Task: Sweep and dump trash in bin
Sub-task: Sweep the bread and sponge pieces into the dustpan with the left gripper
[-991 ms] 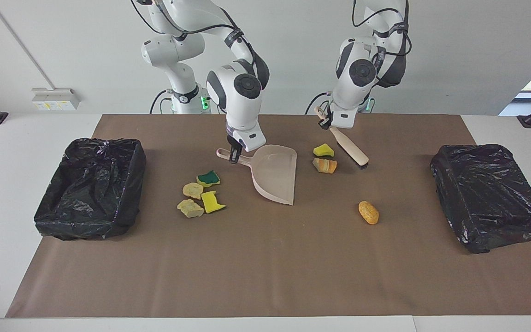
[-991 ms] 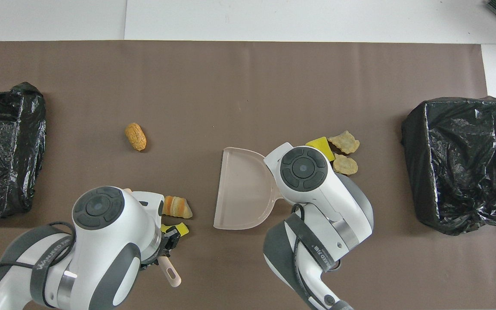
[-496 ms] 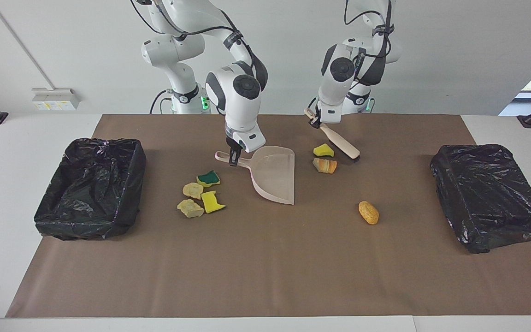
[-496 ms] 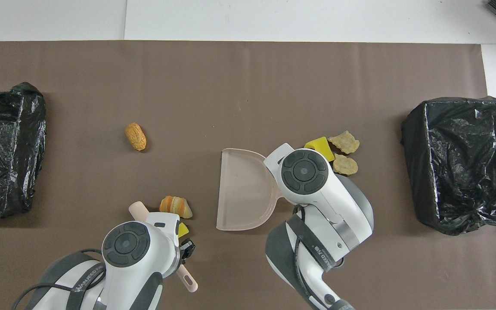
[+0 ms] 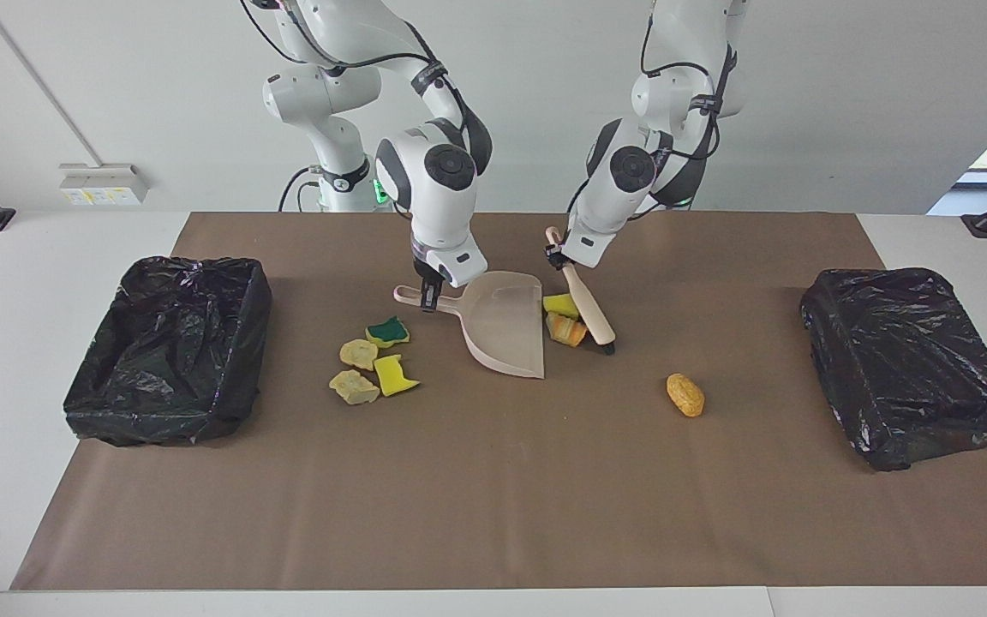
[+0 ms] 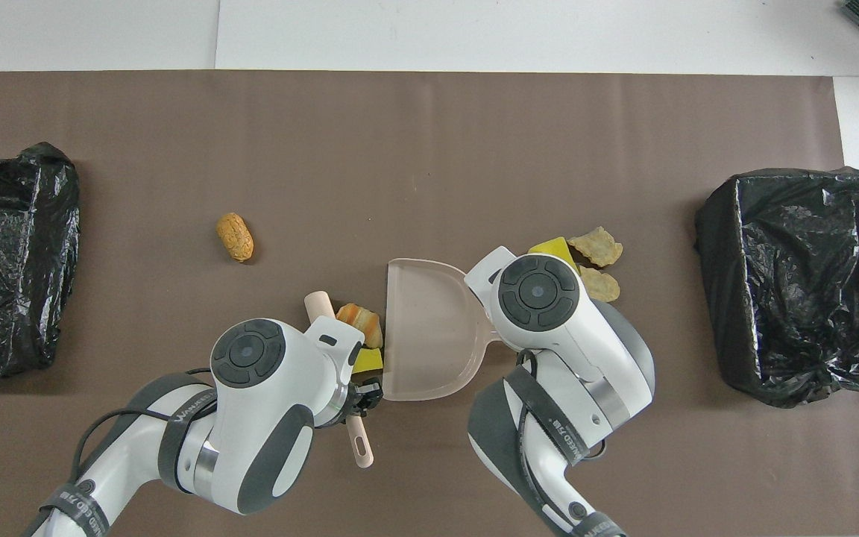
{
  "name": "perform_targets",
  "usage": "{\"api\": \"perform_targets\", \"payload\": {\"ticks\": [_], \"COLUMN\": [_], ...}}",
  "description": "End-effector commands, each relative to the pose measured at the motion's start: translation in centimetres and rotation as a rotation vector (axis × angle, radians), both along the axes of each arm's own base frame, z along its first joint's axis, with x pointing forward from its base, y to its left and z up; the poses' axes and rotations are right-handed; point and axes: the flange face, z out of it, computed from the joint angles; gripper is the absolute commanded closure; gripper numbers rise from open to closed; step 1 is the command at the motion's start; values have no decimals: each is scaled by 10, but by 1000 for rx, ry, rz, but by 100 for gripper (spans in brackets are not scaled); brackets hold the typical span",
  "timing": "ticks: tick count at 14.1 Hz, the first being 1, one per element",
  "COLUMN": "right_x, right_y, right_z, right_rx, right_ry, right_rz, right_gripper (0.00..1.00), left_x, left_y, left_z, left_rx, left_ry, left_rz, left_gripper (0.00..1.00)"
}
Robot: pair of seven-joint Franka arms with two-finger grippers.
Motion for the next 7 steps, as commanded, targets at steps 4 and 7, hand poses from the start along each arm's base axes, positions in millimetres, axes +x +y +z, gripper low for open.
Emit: {"api": "perform_targets", "payload": {"ticks": [4, 7], "right_x": [-8, -9], "right_y": [-17, -17], "right_z": [-3, -3], "right_rx": [-20, -20], "right_ry": [6, 5], "right_rz": [-28, -48], "right_gripper": [100, 100], "left_x": [-24, -31], "left_y": [-53, -73], "left_z": [13, 29], "left_rx": [-44, -64], "left_ry": [-84, -90], "left_rz": [-131, -172], "left_gripper": [100, 100]}}
